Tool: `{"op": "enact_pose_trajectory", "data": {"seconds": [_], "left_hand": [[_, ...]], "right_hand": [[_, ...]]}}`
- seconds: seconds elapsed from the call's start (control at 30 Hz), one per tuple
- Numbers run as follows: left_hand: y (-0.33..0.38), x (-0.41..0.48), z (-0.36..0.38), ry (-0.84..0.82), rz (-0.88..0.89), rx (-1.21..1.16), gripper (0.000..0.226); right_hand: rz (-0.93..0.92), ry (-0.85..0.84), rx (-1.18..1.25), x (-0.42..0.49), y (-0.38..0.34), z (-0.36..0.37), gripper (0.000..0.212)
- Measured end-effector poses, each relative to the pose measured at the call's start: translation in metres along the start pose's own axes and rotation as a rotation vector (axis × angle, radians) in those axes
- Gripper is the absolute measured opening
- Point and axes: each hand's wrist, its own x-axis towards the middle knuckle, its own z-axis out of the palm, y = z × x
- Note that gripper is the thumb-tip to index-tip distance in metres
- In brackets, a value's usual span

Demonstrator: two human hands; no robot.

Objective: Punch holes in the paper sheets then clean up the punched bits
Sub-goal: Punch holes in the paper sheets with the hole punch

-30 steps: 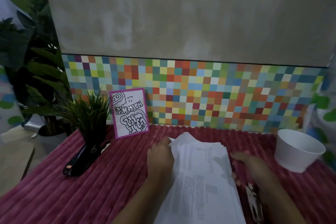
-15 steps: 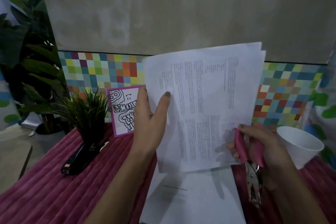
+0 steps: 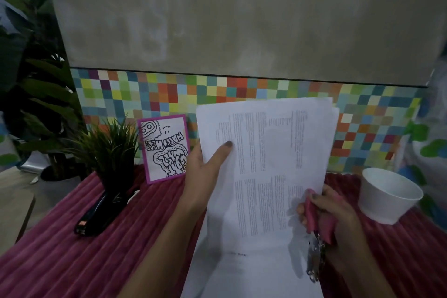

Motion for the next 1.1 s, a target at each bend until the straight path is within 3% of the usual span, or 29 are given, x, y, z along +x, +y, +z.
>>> {"op": "enact_pose_trajectory", "data": {"seconds": [0.13,0.33,0.5,0.77,1.1], "left_hand": [[0.007,0.005,0.006,-0.027,0.081,-0.011,0.022],[0.001,0.011,0.008,-0.073,0.032,0.084,0.024],[0.004,0.02,0.011,-0.075,-0.018,0.087,0.016],[-0.004,0.015,0.008,-0.099,-0.08,0.104,0.022],[-0.006,0.01,0.008,-0.127,-0.02,0.091,0.019]], "right_hand": [[-0.062,-0.043,0.095,-0.001,0.004,-0.001,0.019],[-0.003,0.008,0.056,-0.003,0.007,-0.003,0.063],[-0.026,0.016,0.014,0.009,-0.014,0.006,0.009],[0.051,0.037,-0.084,0.021,-0.022,0.011,0.01],[-0.032,0.05,0.111,0.005,0.0,0.007,0.017]]}}
